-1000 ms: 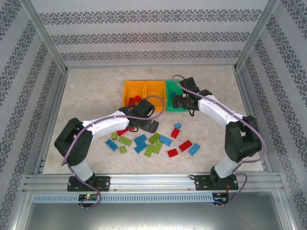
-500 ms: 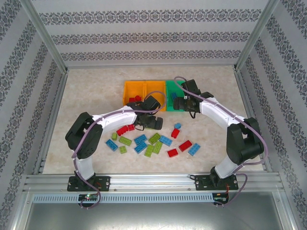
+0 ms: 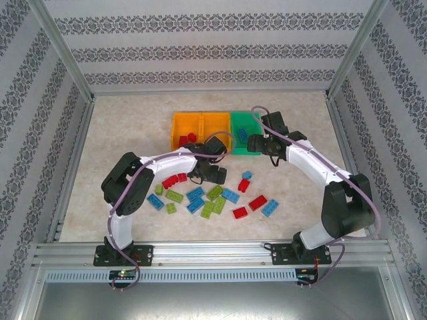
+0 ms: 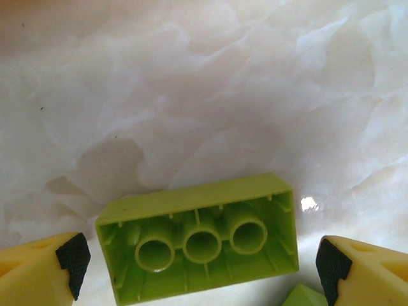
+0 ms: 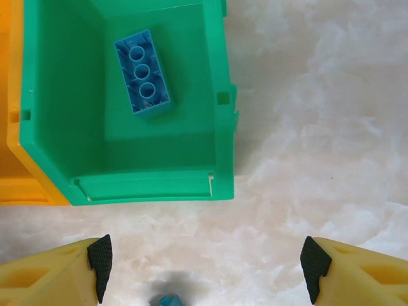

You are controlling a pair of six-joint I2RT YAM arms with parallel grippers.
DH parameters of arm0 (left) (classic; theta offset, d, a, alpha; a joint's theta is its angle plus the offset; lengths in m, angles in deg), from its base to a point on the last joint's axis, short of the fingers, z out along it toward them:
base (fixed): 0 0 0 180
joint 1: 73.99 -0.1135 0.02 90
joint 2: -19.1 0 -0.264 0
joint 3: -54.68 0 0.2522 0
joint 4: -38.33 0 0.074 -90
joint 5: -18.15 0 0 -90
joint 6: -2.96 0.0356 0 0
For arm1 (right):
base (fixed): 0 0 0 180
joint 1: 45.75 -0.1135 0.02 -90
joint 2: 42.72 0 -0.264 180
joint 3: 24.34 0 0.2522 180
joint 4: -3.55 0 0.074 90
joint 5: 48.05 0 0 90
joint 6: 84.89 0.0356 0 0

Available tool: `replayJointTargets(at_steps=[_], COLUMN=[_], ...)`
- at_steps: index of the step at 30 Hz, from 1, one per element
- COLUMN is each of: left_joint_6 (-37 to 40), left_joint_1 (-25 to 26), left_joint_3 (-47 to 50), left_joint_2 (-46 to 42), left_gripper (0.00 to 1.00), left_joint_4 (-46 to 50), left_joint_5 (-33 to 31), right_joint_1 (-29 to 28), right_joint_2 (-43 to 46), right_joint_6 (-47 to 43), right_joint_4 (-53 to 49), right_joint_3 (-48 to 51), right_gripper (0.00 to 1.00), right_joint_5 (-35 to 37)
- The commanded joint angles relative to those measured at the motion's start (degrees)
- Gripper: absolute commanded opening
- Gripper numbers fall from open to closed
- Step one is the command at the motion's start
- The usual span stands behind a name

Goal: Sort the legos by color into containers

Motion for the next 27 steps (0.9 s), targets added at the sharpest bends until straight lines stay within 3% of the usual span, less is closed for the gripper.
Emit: replayJointTargets(at_steps=[1, 15, 20, 27], left_joint_6=[1.37, -0.05, 1.43, 6.76], left_joint_1=[0.67, 0.67, 0.5, -2.39], left_joint_3=[-1.85, -0.72, -4.23, -16.71], left_joint_2=[1.27, 0.56, -2.53, -2.54], left_gripper=[0.92, 0.67, 0.65, 0.66], left_joint_4=[2.26, 1.27, 3.51, 7.56], left_joint_5=[-1.07, -2.43, -4.81, -6.72], right_joint_1=[0.85, 2.83, 2.79, 0.28], right_joint_2=[2.4, 7.51, 8.73, 12.15], right_joint_6=[0.89, 1.24, 1.19, 1.47], right_joint_4=[-0.07, -0.43, -0.37, -0.52], right_joint_3=[1.85, 8.0, 10.13, 14.25], right_gripper=[0.81, 0.81, 0.81, 0.8], right_joint_5=[1.13, 2.27, 1.6, -0.58])
